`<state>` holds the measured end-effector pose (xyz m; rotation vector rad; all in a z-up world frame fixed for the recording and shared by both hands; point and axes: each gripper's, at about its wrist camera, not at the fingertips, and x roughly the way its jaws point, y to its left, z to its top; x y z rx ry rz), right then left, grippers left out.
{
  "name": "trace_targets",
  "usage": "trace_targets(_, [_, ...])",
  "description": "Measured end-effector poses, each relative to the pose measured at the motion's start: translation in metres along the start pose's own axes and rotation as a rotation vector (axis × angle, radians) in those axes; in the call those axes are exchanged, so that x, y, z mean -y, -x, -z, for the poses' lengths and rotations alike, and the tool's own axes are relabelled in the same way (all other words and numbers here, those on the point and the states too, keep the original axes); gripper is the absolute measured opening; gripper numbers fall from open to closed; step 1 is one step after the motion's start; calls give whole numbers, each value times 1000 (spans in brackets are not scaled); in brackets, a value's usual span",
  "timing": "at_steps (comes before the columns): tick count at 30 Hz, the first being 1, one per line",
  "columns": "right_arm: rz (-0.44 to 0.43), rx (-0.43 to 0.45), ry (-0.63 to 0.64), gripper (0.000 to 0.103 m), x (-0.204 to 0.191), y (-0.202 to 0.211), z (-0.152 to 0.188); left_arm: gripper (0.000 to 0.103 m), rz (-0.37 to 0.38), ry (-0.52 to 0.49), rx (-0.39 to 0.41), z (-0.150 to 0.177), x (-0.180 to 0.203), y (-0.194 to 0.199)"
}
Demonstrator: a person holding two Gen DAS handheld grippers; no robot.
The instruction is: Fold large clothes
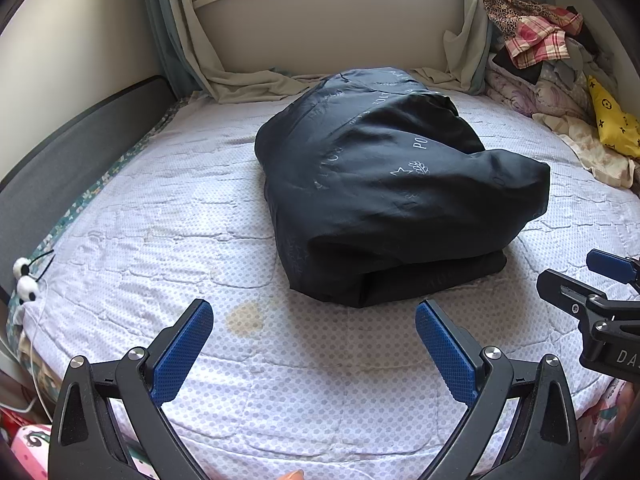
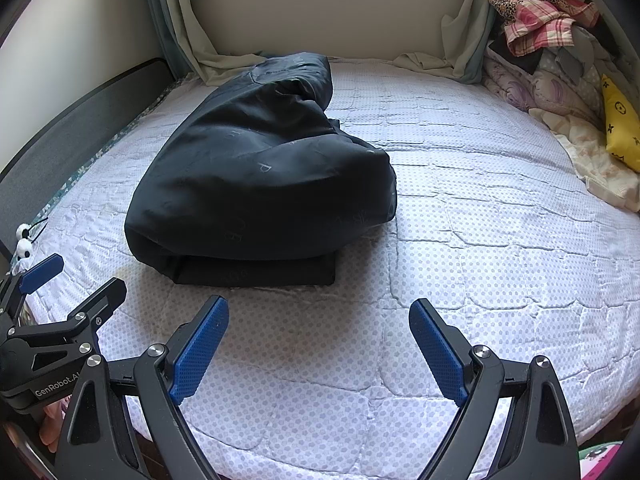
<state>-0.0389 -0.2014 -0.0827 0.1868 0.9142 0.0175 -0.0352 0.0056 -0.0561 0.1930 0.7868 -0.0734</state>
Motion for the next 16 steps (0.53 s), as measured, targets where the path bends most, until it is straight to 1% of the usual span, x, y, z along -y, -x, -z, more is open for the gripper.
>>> trace_targets(16, [-1,-19,9,91,0,-2,5,102,6,-6,13,3,5,6])
